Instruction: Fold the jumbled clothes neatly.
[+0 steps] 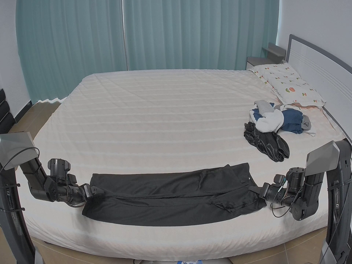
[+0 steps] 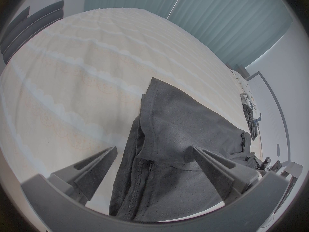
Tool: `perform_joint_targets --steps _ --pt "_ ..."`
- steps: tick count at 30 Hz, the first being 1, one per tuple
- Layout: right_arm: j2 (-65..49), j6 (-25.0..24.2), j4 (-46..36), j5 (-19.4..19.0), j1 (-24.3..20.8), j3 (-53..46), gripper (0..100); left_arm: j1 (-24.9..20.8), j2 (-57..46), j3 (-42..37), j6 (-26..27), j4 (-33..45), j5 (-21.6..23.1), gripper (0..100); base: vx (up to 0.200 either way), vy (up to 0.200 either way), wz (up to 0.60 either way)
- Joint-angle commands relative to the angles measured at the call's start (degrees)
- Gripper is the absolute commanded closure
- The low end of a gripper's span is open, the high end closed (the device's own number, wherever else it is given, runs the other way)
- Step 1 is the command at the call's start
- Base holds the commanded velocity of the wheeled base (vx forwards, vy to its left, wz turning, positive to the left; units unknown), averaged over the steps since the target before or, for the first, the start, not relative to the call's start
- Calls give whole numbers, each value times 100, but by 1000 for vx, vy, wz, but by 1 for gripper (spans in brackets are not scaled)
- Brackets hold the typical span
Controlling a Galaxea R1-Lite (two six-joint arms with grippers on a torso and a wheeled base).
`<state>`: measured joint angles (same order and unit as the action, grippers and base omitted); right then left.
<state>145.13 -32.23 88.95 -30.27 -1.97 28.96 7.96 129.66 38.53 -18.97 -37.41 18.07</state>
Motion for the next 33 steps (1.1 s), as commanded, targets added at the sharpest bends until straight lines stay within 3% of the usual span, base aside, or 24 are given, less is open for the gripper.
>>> perform_joint_targets --steps 1,15,16,27,33 --pt "59 -2 52 39 48 48 100 -5 33 5 -2 -3 -5 0 0 0 0" --pt "165 -2 43 118 57 101 100 4 24 14 -37 -3 4 0 0 0 0" --pt "165 -2 25 144 57 101 0 13 -2 14 -54 -3 13 0 0 0 0" --pt "-108 -55 52 170 224 74 0 39 -275 146 -415 -3 -5 0 0 0 0" --pt "-143 -547 52 188 312 145 0 -321 -143 313 -388 41 -321 0 0 0 0"
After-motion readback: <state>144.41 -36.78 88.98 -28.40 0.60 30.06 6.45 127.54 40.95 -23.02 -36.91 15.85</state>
